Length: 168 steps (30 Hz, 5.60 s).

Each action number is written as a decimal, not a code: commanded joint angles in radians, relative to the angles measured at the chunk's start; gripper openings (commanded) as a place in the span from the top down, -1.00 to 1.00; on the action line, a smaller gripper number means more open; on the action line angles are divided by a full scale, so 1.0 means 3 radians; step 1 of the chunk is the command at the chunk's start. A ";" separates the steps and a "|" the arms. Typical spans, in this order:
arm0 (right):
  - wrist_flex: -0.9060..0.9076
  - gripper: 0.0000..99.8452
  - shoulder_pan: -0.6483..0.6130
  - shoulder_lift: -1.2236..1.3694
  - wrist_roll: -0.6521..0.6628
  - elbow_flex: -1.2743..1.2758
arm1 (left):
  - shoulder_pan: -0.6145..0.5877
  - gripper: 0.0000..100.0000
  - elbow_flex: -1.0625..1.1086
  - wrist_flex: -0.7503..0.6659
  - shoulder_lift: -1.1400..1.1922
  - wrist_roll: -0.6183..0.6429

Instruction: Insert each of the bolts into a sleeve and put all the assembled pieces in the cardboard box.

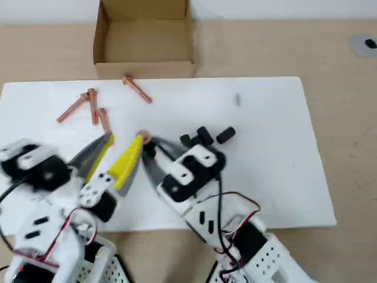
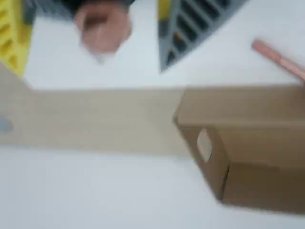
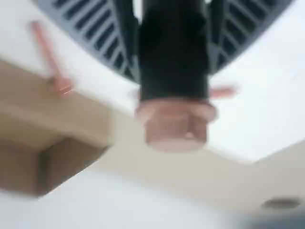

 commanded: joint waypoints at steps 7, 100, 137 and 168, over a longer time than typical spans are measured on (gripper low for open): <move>-0.0619 0.98 0.0340 0.0146 0.0245 -0.0340 | -0.0660 0.60 -0.0905 0.0634 0.0606 0.0138; 0.1458 0.43 0.1736 1.0073 0.0015 -1.0625 | -0.1897 0.60 0.0363 -0.0077 0.2800 -0.1038; 0.4726 0.44 0.1961 0.3849 0.0956 -0.4831 | -0.2296 0.60 -0.4700 0.1713 0.6943 -0.3897; 0.4342 0.44 0.2979 0.2263 0.1744 -0.3670 | -0.2076 0.61 -0.4941 0.0844 0.7797 -0.4219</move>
